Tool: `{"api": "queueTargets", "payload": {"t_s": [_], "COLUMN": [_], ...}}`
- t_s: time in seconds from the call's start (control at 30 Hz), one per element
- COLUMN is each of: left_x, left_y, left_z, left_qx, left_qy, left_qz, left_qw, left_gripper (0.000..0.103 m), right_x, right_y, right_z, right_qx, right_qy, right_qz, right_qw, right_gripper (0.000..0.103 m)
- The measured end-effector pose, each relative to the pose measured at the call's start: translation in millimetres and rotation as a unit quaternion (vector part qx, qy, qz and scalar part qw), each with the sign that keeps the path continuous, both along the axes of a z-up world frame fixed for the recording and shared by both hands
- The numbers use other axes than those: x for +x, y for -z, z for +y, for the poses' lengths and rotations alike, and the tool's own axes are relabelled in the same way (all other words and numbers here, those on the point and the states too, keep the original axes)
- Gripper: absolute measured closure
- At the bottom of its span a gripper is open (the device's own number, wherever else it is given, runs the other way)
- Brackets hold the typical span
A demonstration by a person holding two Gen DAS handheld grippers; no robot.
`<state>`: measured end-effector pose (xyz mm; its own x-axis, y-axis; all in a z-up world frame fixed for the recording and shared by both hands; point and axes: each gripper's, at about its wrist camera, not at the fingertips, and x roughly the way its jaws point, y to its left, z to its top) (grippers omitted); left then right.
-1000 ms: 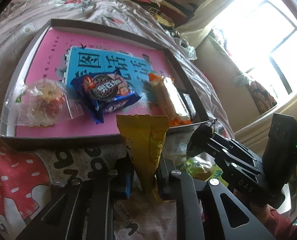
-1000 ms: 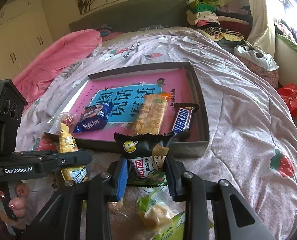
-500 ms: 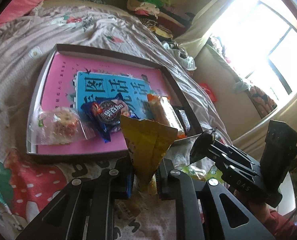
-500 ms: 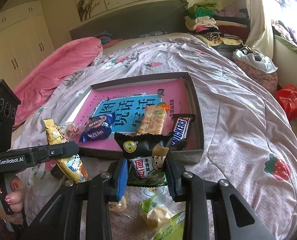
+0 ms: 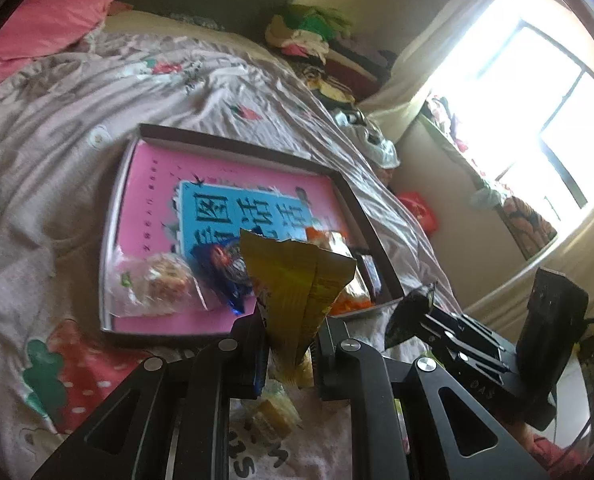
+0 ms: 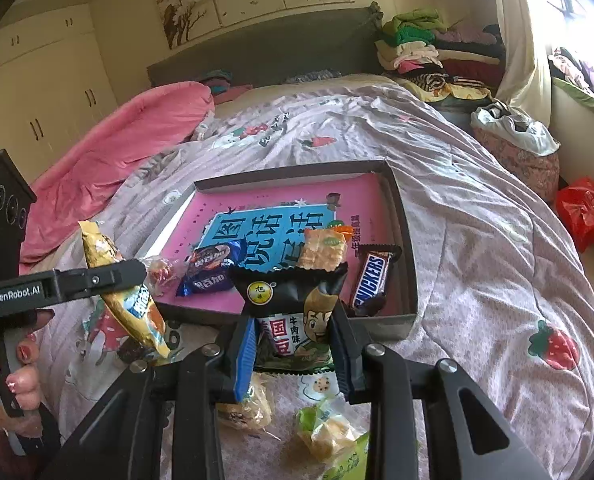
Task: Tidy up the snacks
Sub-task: 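Carry the yellow packet with left tool while right tool carries the cartoon packet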
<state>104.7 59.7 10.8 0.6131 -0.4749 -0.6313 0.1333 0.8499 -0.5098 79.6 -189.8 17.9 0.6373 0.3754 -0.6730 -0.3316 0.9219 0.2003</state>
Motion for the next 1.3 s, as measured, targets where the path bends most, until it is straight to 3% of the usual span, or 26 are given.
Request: {"api": "queueTargets", "payload": {"t_s": [0.6,1.3], "left_x": [10,21], "left_y": [-6,5], "left_z": [32,28], "left_qx": [-0.021,0.008], "left_qy": [-0.059,-0.075], "left_qz": [-0.022,-0.027], "left_qw": [0.9978,0.9968], "left_gripper": [0.086,0.086], "right_x": [4,12], "right_y": [-8,-12], "right_z": [11,19], "right_qx": [0.002,0.008], "right_qy": [-0.007,-0.006], "right_qz": [-0.010,-0.017], "right_qw": [1.000,1.000], "right_gripper": [0.070,0.070]}}
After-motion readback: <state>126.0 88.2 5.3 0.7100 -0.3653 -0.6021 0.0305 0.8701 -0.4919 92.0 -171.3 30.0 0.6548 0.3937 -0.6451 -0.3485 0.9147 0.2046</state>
